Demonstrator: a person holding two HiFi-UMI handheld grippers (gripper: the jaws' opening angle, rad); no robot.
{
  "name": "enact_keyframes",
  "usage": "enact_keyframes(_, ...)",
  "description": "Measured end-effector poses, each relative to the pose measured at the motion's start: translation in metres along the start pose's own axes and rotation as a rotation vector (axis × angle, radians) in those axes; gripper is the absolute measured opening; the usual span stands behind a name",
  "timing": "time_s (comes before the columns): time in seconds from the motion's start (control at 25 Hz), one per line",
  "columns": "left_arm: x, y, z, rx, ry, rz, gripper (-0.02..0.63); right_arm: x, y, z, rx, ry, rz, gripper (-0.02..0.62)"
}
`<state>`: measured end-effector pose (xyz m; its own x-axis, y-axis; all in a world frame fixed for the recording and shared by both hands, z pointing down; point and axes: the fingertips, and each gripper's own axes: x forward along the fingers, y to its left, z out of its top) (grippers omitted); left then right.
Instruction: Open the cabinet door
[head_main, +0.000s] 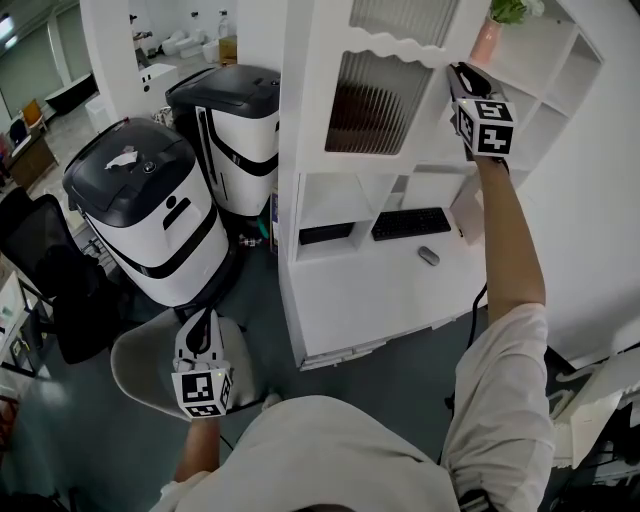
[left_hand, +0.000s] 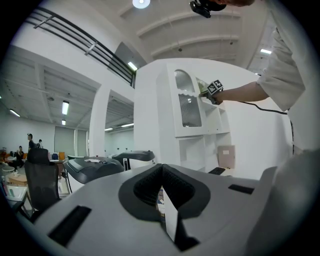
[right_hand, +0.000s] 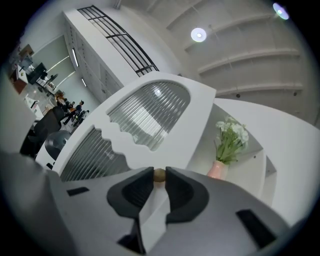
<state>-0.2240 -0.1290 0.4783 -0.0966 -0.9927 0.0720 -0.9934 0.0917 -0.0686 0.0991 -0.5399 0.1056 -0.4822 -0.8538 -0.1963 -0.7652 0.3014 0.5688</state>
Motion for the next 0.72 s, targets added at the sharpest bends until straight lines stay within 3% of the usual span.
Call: enact_keyframes(0.72,0.024,-0.023,0.004,0.002,-0.008,-0.091,0.0,-0.043,0.01,0.016,-0.208,-0.055,-0.018,0.075)
